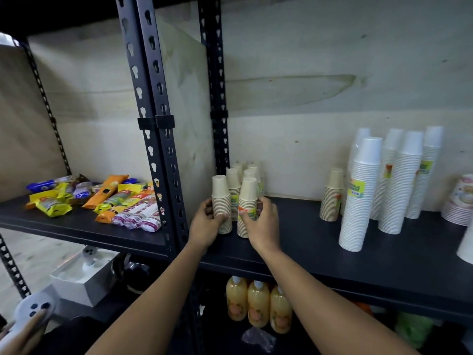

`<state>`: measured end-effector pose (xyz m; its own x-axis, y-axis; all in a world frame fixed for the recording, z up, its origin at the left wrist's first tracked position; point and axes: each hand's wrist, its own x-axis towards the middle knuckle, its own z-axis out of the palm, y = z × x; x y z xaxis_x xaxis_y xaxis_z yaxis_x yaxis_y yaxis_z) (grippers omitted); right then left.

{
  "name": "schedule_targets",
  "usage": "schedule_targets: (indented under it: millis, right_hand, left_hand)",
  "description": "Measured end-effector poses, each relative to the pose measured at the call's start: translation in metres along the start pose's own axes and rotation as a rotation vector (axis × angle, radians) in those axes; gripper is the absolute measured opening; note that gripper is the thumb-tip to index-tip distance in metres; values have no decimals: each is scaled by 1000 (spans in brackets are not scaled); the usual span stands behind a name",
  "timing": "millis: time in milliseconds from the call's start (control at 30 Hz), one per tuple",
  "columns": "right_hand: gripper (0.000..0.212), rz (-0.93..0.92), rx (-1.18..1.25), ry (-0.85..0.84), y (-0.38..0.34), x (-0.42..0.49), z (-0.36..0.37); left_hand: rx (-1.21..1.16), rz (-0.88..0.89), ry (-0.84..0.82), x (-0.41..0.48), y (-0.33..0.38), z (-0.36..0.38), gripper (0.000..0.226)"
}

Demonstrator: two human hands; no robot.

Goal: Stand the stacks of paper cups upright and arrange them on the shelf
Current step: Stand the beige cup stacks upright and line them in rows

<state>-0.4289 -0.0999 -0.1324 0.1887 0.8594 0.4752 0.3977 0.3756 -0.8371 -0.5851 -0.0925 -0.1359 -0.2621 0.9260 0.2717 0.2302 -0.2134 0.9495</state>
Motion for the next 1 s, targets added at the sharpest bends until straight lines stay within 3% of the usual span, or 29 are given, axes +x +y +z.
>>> schedule_targets:
  millis: [367, 500, 600, 1000]
  right_hand:
    - [62, -70, -53, 56, 20, 10, 16]
    - [67, -42, -38, 7, 25, 11, 17]
    - [73, -19, -47, -55, 29, 10, 16]
    - [65, 5, -12, -83, 33, 9, 13]
  left_hand:
    - [85, 36, -32, 14, -24, 8, 81]
    - [106, 16, -102, 14, -26, 6, 76]
    - [57, -23, -65, 15, -28, 2, 70]
    - [244, 70, -53, 13, -28, 6, 87]
